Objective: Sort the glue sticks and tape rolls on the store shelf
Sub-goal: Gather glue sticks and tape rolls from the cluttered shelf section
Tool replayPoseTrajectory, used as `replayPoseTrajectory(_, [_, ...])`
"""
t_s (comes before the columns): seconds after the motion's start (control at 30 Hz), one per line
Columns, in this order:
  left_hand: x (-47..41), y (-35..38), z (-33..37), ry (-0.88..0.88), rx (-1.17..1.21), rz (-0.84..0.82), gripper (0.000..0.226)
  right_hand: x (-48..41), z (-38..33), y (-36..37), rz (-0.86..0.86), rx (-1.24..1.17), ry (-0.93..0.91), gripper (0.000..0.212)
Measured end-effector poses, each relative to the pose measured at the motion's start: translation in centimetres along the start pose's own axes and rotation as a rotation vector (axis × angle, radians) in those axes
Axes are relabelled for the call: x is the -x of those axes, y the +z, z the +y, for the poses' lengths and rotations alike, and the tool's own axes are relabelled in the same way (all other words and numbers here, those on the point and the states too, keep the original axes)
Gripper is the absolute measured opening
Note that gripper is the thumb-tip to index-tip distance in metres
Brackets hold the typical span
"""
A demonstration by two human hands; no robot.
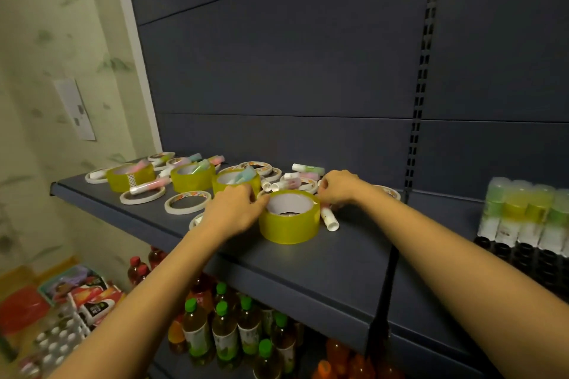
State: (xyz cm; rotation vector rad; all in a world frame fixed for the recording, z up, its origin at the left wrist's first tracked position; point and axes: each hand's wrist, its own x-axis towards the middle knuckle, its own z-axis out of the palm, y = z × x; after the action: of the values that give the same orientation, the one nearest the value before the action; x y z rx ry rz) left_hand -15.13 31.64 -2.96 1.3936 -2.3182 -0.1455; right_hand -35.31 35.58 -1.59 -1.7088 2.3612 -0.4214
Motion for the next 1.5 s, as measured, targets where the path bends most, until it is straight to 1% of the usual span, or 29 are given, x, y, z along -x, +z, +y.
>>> replayPoseTrajectory(0.07, [-1.2, 0.3, -0.1, 0.032, -0.017, -0.07, 0.044, -0.1, 0.0, -0.1, -0.04, -0.048, 0.011, 0.019])
replayPoseTrajectory(0.13, [-2.5, 0.5, -0.1, 0.073, -0.004, -0.131, 0.045, 0.1, 0.0, -0.3, -0.06, -0.093, 0.016, 0.021])
replayPoseTrajectory(0.2, [-3.7, 0.9, -0.2, 0.116, 0.002, -0.192, 0.044, 0.6, 0.3, -0.7, -0.042, -0.124, 0.018, 0.022])
replayPoseTrajectory(0.27, [-4.7, 1.1, -0.4, 0.156, -0.03, -0.254, 0.035, 1.3, 0.7, -1.2, -0.007, -0.158, 0.029, 0.029])
replayPoseTrajectory(0.33, [-5.5, 0.9, -0.3, 0.213, -0.066, -0.314, 0.033, 2.4, 1.4, -1.8, 0.042, -0.18, 0.056, 0.03])
replayPoseTrajectory(0.47, [-6.6, 0.4, 1.6, 0.354, -0.128, -0.347, 0.032, 5.6, 3.3, -3.2, 0.198, -0.226, 0.138, 0.026])
replayPoseTrajectory(0.57, [-6.5, 0.5, 3.8, 0.435, -0.067, -0.37, 0.032, 8.7, 4.8, -4.5, 0.326, -0.205, 0.218, 0.024])
replayPoseTrajectory(0.7, [-6.1, 0.5, 7.7, 0.557, 0.006, -0.352, 0.029, 13.1, 7.0, -6.3, 0.521, -0.165, 0.325, 0.023])
replayPoseTrajectory(0.83, [-5.1, 0.7, 11.8, 0.661, 0.053, -0.332, 0.03, 16.8, 9.4, -7.1, 0.711, -0.199, 0.351, 0.018])
replayPoseTrajectory(0.93, [-4.6, 1.2, 14.3, 0.697, 0.115, -0.358, 0.027, 18.4, 11.2, -7.0, 0.806, -0.082, 0.391, 0.017])
replayPoseTrajectory(1.03, [-4.1, 1.9, 15.9, 0.718, 0.139, -0.375, 0.026, 18.9, 12.7, -6.4, 0.822, 0.03, 0.415, 0.02])
replayPoseTrajectory(1.3, [-3.3, 2.5, 18.1, 0.707, 0.16, -0.395, 0.029, 18.2, 15.0, -5.3, 0.779, 0.098, 0.384, 0.022])
replayPoseTrajectory(1.43, [-2.8, 2.2, 18.8, 0.674, 0.184, -0.384, 0.029, 18.0, 15.6, -5.4, 0.775, 0.269, 0.362, 0.02])
replayPoseTrajectory(1.5, [-2.5, 2.0, 19.1, 0.656, 0.196, -0.369, 0.03, 17.9, 15.9, -6.2, 0.771, 0.341, 0.358, 0.025])
